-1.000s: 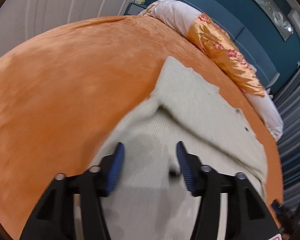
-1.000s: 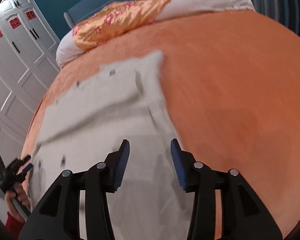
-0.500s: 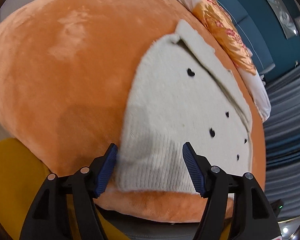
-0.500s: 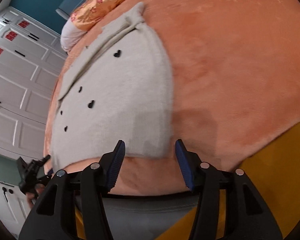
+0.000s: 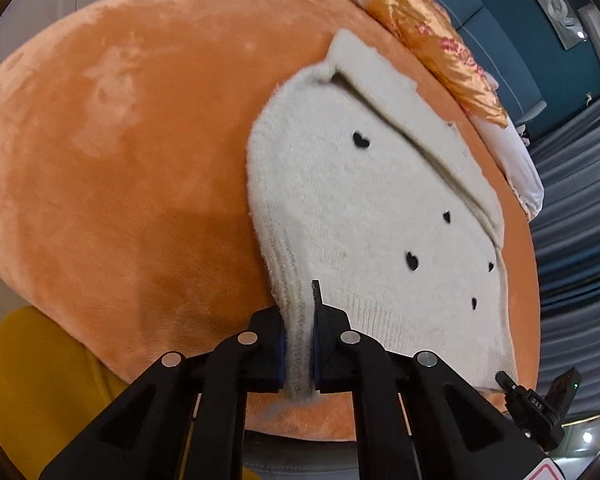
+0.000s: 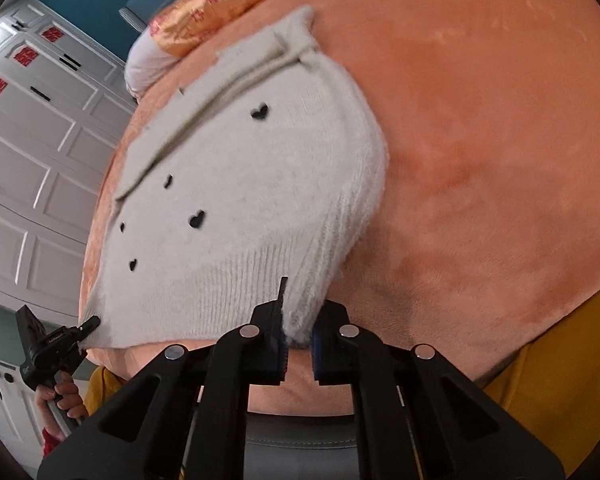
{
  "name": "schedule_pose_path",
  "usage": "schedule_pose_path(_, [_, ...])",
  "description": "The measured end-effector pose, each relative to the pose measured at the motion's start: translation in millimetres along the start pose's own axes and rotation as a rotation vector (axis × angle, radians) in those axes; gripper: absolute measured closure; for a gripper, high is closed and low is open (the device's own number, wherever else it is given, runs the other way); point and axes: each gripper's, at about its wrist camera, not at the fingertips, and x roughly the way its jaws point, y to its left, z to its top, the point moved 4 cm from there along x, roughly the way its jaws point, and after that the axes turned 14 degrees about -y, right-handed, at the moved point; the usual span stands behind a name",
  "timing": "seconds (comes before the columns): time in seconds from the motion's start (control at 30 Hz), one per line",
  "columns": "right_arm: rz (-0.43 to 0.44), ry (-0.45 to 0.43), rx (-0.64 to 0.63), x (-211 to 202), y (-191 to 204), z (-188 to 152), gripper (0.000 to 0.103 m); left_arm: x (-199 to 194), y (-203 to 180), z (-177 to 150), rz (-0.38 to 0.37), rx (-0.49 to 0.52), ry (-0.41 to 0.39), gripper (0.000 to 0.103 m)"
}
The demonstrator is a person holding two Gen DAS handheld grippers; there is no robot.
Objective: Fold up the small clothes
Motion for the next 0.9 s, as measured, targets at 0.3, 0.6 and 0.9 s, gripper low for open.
schedule_pose_path(0.3, [-0.056,0.012,-0.124,-47,-10,-9,0.098,-46,-17,-11,-0.006,0.101,0.01,0.098])
schedule_pose_path(0.6, [-0.096,0.238,-0.332,-116,-18,-67,0.098,-103,-3,-81,0.044,0.228,0.202,0.098])
schedule_pose_path(0.9, [-0.111,0.402,-0.354,-165,-20,-100,0.098,-145,9,-110,0.062,0.155,0.316,0.098])
